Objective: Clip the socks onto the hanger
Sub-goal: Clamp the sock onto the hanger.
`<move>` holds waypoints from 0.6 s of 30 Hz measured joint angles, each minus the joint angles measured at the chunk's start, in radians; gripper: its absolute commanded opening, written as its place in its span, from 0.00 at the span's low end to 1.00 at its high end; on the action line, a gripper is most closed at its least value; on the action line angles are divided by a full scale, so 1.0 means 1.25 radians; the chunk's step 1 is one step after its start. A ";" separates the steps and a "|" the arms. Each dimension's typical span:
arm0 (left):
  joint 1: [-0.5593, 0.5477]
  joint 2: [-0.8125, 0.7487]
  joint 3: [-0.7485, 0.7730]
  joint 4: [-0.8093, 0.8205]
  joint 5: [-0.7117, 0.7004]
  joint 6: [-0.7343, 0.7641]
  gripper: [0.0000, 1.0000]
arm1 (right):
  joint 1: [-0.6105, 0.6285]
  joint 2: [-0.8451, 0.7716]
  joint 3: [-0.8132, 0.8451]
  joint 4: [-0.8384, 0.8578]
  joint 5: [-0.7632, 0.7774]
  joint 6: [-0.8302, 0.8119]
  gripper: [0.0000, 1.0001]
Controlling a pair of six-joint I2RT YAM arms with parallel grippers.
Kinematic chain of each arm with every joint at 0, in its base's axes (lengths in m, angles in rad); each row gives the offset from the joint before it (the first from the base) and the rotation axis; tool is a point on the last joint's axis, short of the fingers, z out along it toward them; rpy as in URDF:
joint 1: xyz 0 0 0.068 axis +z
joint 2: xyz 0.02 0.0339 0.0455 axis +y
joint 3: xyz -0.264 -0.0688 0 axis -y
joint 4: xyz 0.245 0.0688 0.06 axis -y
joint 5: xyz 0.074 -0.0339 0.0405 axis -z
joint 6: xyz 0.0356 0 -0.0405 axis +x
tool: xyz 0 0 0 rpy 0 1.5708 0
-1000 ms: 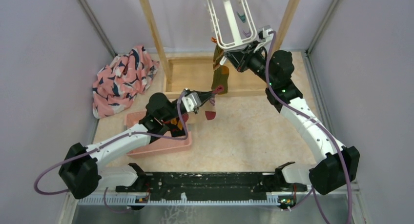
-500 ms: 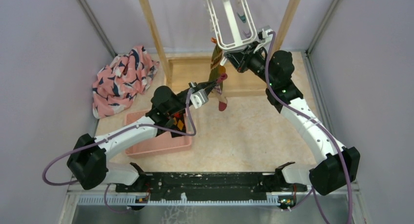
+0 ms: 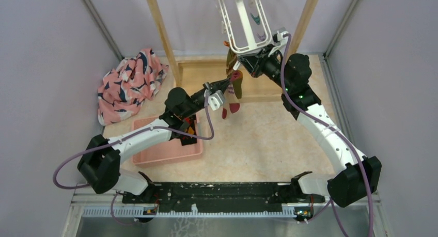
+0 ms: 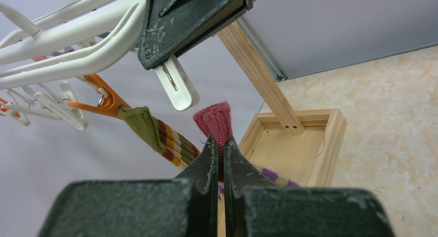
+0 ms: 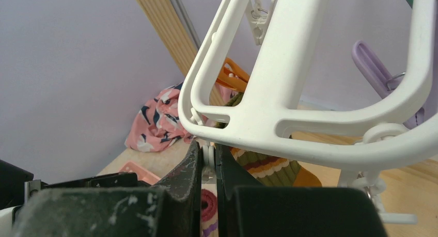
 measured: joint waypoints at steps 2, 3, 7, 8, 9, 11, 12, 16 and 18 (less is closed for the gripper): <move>0.002 0.008 0.009 0.004 -0.007 0.007 0.00 | 0.000 -0.001 0.000 -0.002 0.000 -0.002 0.00; 0.002 0.011 0.012 0.006 -0.009 0.008 0.00 | 0.000 -0.002 0.000 -0.002 0.000 -0.004 0.00; 0.002 0.016 0.017 0.010 -0.021 0.013 0.00 | 0.000 -0.003 0.000 -0.003 0.001 -0.007 0.00; 0.002 0.016 0.017 0.014 -0.024 0.015 0.00 | 0.000 -0.003 0.000 -0.003 0.002 -0.008 0.00; 0.002 0.016 0.017 0.018 -0.028 0.016 0.00 | 0.000 -0.003 0.000 -0.003 0.002 -0.008 0.00; 0.002 0.016 0.017 0.027 -0.034 0.019 0.00 | 0.000 -0.003 0.000 -0.003 0.003 -0.008 0.00; 0.002 0.016 0.017 0.029 -0.037 0.019 0.00 | 0.000 -0.003 0.000 -0.003 0.003 -0.008 0.00; 0.002 0.016 0.017 0.038 -0.041 0.022 0.00 | 0.000 -0.003 0.000 -0.003 0.003 -0.008 0.00; 0.002 0.016 0.017 0.043 -0.042 0.022 0.00 | 0.000 -0.003 0.000 -0.003 0.003 -0.008 0.00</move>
